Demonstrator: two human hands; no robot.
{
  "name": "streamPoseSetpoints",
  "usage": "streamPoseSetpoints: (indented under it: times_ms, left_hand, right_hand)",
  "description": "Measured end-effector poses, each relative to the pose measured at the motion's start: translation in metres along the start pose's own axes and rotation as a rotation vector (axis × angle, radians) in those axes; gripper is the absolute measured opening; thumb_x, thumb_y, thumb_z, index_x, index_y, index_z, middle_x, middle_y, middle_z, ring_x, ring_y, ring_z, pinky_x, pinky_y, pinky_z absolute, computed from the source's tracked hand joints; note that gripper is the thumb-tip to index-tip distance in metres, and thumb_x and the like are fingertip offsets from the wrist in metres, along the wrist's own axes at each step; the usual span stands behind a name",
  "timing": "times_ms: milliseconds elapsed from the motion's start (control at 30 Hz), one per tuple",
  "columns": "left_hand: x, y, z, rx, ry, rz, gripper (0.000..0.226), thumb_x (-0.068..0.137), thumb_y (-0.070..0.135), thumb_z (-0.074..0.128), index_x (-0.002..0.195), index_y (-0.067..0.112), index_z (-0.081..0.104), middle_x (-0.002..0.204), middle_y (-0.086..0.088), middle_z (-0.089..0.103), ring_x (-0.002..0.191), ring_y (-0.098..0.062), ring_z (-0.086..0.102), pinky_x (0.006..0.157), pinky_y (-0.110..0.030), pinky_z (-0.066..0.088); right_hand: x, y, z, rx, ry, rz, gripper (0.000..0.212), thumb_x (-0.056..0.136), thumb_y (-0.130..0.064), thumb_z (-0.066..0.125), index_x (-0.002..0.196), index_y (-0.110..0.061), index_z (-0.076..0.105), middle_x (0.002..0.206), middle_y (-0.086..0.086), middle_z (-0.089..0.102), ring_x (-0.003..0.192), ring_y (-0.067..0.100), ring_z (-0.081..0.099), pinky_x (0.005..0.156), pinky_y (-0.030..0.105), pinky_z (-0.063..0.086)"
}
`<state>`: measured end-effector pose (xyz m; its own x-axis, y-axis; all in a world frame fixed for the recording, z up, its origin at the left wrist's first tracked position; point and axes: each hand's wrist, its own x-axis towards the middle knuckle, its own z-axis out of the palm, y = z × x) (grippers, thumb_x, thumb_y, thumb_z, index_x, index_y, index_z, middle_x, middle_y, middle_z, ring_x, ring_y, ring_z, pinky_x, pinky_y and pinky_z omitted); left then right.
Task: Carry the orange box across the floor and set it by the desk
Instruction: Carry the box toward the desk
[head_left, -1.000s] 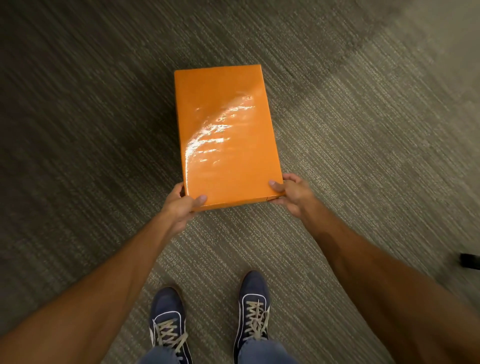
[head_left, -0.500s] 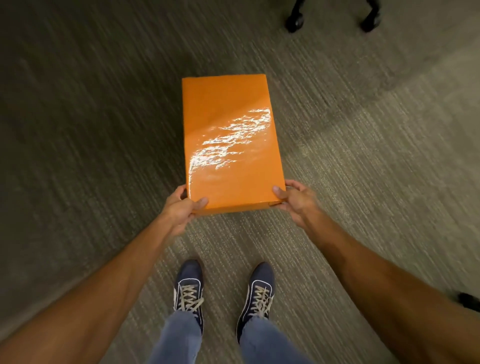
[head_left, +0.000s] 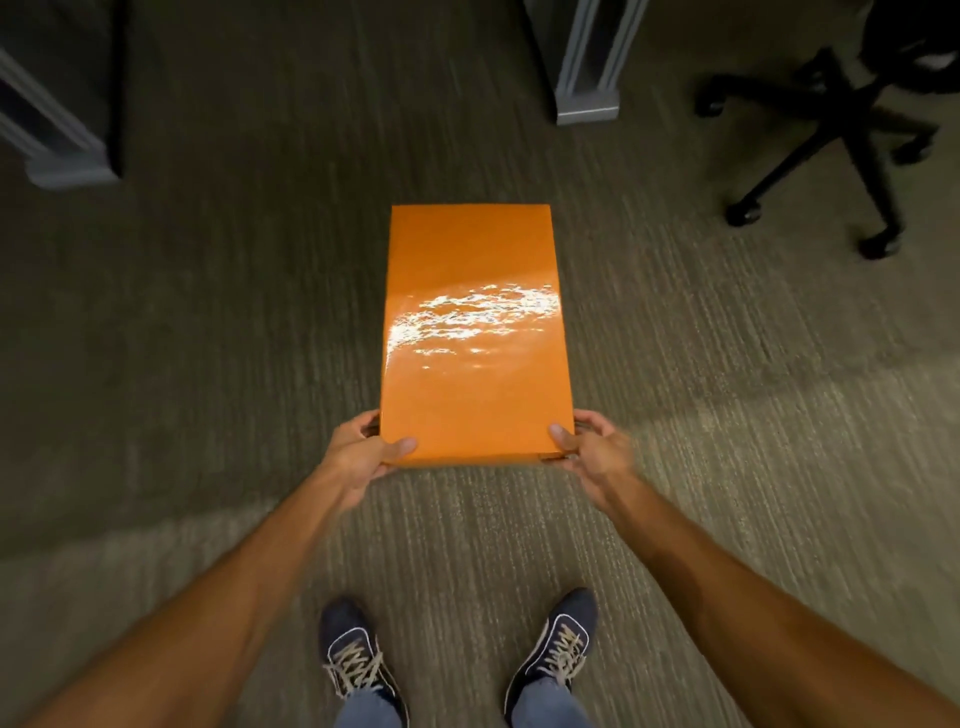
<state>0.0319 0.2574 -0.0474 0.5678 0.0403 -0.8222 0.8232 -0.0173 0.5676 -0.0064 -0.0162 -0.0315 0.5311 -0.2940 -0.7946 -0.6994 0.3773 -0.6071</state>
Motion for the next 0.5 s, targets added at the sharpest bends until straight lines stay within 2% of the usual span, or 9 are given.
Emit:
streamPoseSetpoints:
  times_ms: [100, 267, 367, 500]
  left_hand:
    - [-0.011, 0.006, -0.052, -0.038, 0.029, 0.004, 0.073, 0.069, -0.004, 0.080, 0.134, 0.010, 0.052, 0.120, -0.009, 0.067, 0.111, -0.028, 0.063, 0.101, -0.050, 0.048]
    - [-0.022, 0.015, -0.140, -0.073, 0.069, 0.011, 0.071, 0.070, -0.002, 0.079, 0.135, 0.009, 0.051, 0.119, -0.008, 0.067, 0.111, -0.026, 0.063, 0.101, -0.048, 0.048]
    - [-0.026, 0.022, -0.191, -0.099, 0.103, 0.014, 0.068, 0.073, -0.004, 0.076, 0.135, 0.008, 0.051, 0.114, -0.005, 0.067, 0.106, -0.025, 0.064, 0.094, -0.043, 0.052]
    - [-0.026, 0.034, -0.253, -0.131, 0.151, 0.017, 0.071, 0.073, -0.004, 0.076, 0.137, 0.008, 0.048, 0.115, -0.007, 0.065, 0.109, -0.027, 0.063, 0.094, -0.044, 0.052]
  right_hand:
    - [-0.020, 0.005, 0.048, -0.025, -0.013, 0.007, 0.045, 0.084, 0.011, 0.063, 0.126, 0.005, 0.050, 0.131, 0.027, 0.057, 0.118, 0.046, 0.056, 0.093, 0.064, 0.047]
    - [-0.049, 0.018, 0.137, -0.060, -0.030, 0.027, 0.045, 0.085, 0.012, 0.062, 0.128, 0.006, 0.050, 0.128, 0.026, 0.058, 0.111, 0.041, 0.059, 0.089, 0.061, 0.050]
    - [-0.062, 0.026, 0.188, -0.079, -0.054, 0.033, 0.037, 0.085, 0.011, 0.062, 0.120, 0.004, 0.053, 0.118, 0.025, 0.060, 0.098, 0.037, 0.059, 0.079, 0.058, 0.052]
    - [-0.072, 0.032, 0.251, -0.110, -0.112, 0.051, 0.032, 0.086, 0.010, 0.062, 0.113, -0.004, 0.053, 0.107, 0.015, 0.061, 0.104, 0.037, 0.060, 0.083, 0.054, 0.053]
